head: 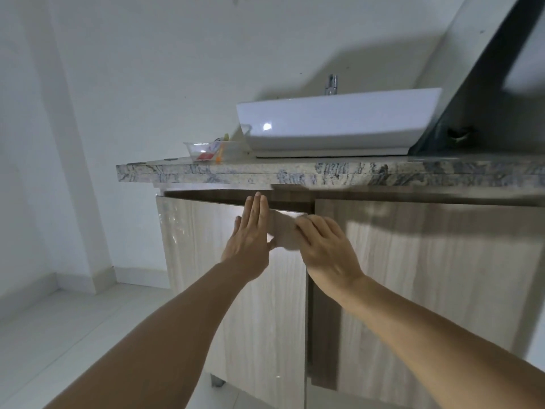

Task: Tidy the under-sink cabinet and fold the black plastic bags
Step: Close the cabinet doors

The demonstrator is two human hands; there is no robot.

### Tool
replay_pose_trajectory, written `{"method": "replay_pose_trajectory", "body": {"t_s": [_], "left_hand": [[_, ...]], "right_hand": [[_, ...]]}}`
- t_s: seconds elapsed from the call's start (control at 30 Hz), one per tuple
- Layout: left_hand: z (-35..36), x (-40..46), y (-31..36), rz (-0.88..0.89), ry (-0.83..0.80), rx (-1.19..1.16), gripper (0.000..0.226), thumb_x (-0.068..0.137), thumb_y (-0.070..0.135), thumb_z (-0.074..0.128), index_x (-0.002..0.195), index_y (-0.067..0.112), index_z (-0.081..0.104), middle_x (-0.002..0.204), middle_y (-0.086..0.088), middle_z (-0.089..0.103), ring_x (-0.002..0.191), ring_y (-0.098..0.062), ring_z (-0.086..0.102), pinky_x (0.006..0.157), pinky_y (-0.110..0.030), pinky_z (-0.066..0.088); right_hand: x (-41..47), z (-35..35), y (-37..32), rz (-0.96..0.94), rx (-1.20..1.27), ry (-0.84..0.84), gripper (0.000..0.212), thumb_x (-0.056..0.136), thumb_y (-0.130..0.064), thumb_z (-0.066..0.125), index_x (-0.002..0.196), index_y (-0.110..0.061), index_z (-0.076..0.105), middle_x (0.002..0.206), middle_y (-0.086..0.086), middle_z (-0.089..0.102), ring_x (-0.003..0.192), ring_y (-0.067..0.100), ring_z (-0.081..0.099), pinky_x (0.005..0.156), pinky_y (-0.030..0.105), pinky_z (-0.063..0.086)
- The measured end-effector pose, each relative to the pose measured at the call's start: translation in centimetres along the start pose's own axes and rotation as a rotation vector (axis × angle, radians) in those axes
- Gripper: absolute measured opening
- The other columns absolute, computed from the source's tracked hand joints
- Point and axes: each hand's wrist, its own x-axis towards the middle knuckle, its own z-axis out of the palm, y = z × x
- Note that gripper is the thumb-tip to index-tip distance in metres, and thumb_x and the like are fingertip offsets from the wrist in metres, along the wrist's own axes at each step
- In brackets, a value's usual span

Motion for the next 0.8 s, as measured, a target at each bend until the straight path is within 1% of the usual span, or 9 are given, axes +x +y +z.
{"method": "replay_pose_trajectory", "body": {"t_s": [0.1, 0.17, 0.23, 0.33, 0.43, 0.53, 0.6, 0.67, 0.8], "left_hand": [[1.2, 0.4, -0.6, 0.046, 0.038, 0.085, 0.098, 0.093, 0.047, 0.053, 0.152, 0.008, -0.015, 0.159, -0.009, -0.023, 0.147, -0.025, -0.019, 0.120, -0.042, 0.003], [2.3, 0.4, -1.1, 0.097, 0.073, 0.159, 0.103, 0.089, 0.052, 0.056, 0.153, 0.003, -0.009, 0.160, -0.015, -0.018, 0.148, -0.030, -0.013, 0.120, -0.047, 0.010], [3.4, 0.6, -1.6, 0.142, 0.078, 0.198, 0.114, 0.080, 0.057, 0.064, 0.153, 0.000, -0.003, 0.160, -0.018, -0.013, 0.148, -0.034, -0.009, 0.120, -0.051, 0.015], [5.1, 1.0, -2.0, 0.155, 0.039, 0.212, 0.137, 0.061, 0.066, 0.076, 0.153, -0.001, -0.001, 0.160, -0.020, -0.011, 0.148, -0.037, -0.008, 0.118, -0.056, 0.014], [6.6, 1.8, -2.2, 0.122, 0.017, 0.201, 0.147, 0.053, 0.073, 0.076, 0.152, 0.000, -0.005, 0.160, -0.020, -0.012, 0.148, -0.038, -0.009, 0.117, -0.060, 0.013], [7.8, 2.6, -1.8, 0.088, 0.025, 0.191, 0.147, 0.056, 0.074, 0.073, 0.151, 0.002, -0.013, 0.159, -0.021, -0.016, 0.147, -0.038, -0.013, 0.117, -0.060, 0.010], [8.3, 2.9, -1.7, 0.081, 0.037, 0.189, 0.146, 0.058, 0.072, 0.074, 0.150, 0.001, -0.015, 0.159, -0.021, -0.018, 0.147, -0.038, -0.015, 0.117, -0.061, 0.007], [8.3, 2.9, -1.8, 0.089, 0.044, 0.192, 0.146, 0.058, 0.072, 0.074, 0.151, 0.001, -0.014, 0.159, -0.021, -0.018, 0.147, -0.038, -0.014, 0.117, -0.061, 0.007], [8.1, 2.6, -1.7, 0.137, 0.054, 0.181, 0.142, 0.060, 0.068, 0.076, 0.152, 0.002, -0.010, 0.159, -0.021, -0.014, 0.147, -0.039, -0.010, 0.116, -0.062, 0.007]], "right_hand": [[-1.2, 1.1, 1.1, 0.033, -0.052, -0.110, 0.053, 0.079, -0.005, 0.065, 0.130, 0.004, 0.055, 0.130, 0.019, 0.058, 0.125, 0.035, 0.053, 0.107, 0.051, 0.042], [-1.7, 1.6, 1.8, 0.036, -0.133, -0.191, 0.062, 0.077, -0.006, 0.071, 0.135, 0.005, 0.052, 0.142, 0.019, 0.051, 0.136, 0.037, 0.043, 0.112, 0.056, 0.034], [-1.9, 2.1, 2.4, 0.056, -0.196, -0.274, 0.073, 0.076, -0.015, 0.078, 0.141, 0.002, 0.048, 0.151, 0.017, 0.041, 0.143, 0.038, 0.032, 0.114, 0.060, 0.026], [-1.8, 3.6, 3.4, 0.064, -0.257, -0.320, 0.083, 0.076, -0.029, 0.081, 0.144, 0.000, 0.044, 0.155, 0.017, 0.034, 0.146, 0.040, 0.024, 0.115, 0.062, 0.021], [-1.3, 5.3, 4.1, 0.080, -0.321, -0.344, 0.094, 0.079, -0.041, 0.077, 0.150, -0.001, 0.031, 0.160, 0.017, 0.021, 0.149, 0.039, 0.012, 0.116, 0.062, 0.015], [-0.5, 6.6, 4.5, 0.123, -0.354, -0.350, 0.095, 0.084, -0.050, 0.067, 0.152, -0.003, 0.020, 0.161, 0.014, 0.011, 0.150, 0.035, -0.002, 0.119, 0.060, 0.004], [-0.3, 7.1, 4.6, 0.137, -0.361, -0.341, 0.093, 0.085, -0.052, 0.063, 0.151, -0.003, 0.019, 0.161, 0.012, 0.013, 0.151, 0.034, -0.001, 0.119, 0.059, -0.002], [-0.4, 7.3, 4.5, 0.150, -0.331, -0.323, 0.094, 0.084, -0.051, 0.064, 0.151, -0.002, 0.019, 0.161, 0.013, 0.018, 0.151, 0.034, 0.003, 0.119, 0.058, -0.001], [-0.3, 7.2, 4.4, 0.268, -0.291, -0.298, 0.111, 0.077, -0.055, 0.069, 0.153, 0.000, 0.009, 0.163, 0.016, 0.005, 0.151, 0.032, -0.002, 0.121, 0.050, -0.002]]}}
